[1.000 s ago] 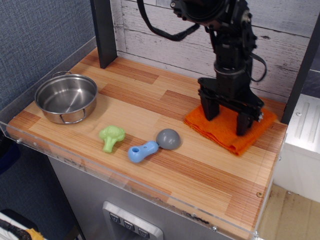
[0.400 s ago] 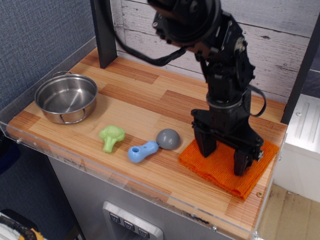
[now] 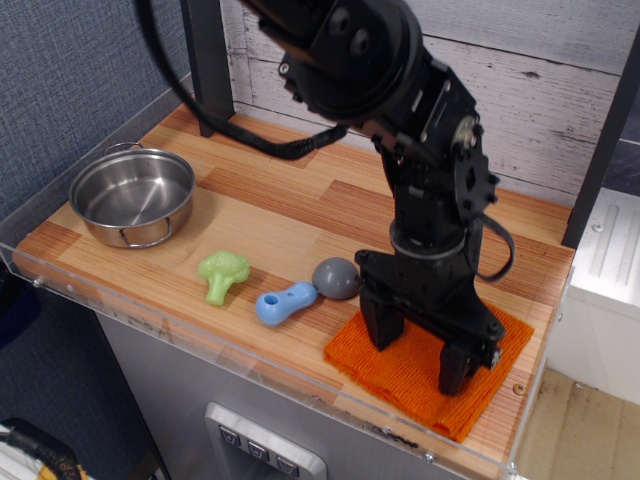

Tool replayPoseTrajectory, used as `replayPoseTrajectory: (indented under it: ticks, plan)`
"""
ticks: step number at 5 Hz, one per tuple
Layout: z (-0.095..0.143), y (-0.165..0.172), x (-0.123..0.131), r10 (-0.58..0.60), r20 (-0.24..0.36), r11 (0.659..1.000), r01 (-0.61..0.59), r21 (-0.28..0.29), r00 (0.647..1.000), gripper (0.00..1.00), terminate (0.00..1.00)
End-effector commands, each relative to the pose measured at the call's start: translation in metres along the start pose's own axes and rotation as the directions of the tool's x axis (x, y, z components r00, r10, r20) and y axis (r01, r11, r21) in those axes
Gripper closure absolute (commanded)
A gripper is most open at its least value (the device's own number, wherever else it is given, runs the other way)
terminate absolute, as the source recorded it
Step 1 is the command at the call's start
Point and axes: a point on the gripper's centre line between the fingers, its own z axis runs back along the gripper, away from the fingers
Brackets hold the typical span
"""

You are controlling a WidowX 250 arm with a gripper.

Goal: PICK UP THE ORANGE TOWEL AND PUT ANOTHER SIDE OF THE TABLE

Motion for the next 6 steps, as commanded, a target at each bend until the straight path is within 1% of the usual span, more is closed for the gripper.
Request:
replayPoseTrajectory:
  ticks: [1,2,3,4,5,6]
  plan:
    - [0.027,-0.001,0.007,0.023,0.068,0.999,-0.022,-0.023,0.997,0.00,0.00]
    - [0.044,-0.001,0.024,0.038,0.118,0.999,-0.040,0.012,0.992,0.00,0.00]
    - [0.073,-0.003,0.044,0.067,0.187,0.998,-0.068,0.001,0.980,0.00,0.00]
    - [0.093,-0.004,0.053,0.050,0.209,0.999,-0.046,-0.024,0.977,0.00,0.00]
    - [0.111,-0.002,0.043,0.074,0.215,0.997,-0.071,-0.018,0.974,0.00,0.00]
    - [0.128,-0.004,0.033,0.097,0.246,0.995,-0.092,-0.032,0.965,0.00,0.00]
